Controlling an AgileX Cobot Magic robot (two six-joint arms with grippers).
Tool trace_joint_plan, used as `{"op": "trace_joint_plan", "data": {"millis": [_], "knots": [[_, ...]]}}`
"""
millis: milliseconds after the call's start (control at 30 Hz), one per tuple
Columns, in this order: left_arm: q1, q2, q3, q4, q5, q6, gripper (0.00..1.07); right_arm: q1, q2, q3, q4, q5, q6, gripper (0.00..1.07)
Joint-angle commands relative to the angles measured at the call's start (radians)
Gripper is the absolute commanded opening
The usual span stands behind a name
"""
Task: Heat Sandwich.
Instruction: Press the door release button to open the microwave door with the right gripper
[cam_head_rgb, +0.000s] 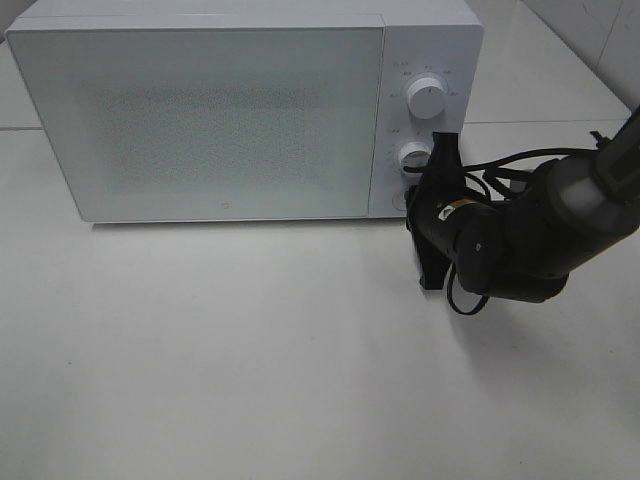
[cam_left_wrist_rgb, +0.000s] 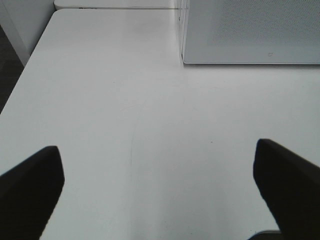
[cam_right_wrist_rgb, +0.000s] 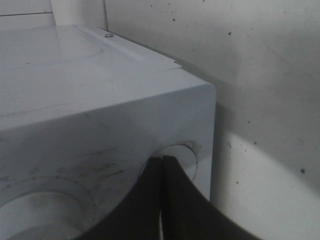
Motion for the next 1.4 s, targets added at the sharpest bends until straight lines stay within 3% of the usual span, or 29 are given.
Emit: {"op": "trace_joint_plan", "data": {"millis": [33, 600, 1000, 1400], "knots": [[0.004, -0.005, 0.001, 0.0, -0.013, -0.002, 0.98, -0.008, 0.011, -0.021, -0.02, 0.005, -0.013, 0.0], [0.004, -0.005, 0.001, 0.0, -0.013, -0.002, 0.98, -0.009, 0.014, -0.096, -0.037, -0.048, 0.004, 0.0], [0.004, -0.005, 0.001, 0.0, -0.013, -0.002, 0.98, -0.009, 0.069, -0.23, 0.015, -0.331, -0.072, 0.0], [0.004, -0.005, 0.001, 0.0, -0.013, -0.002, 0.98, -0.009, 0.069, -0.236, -0.009, -0.3, -0.079, 0.0]]}}
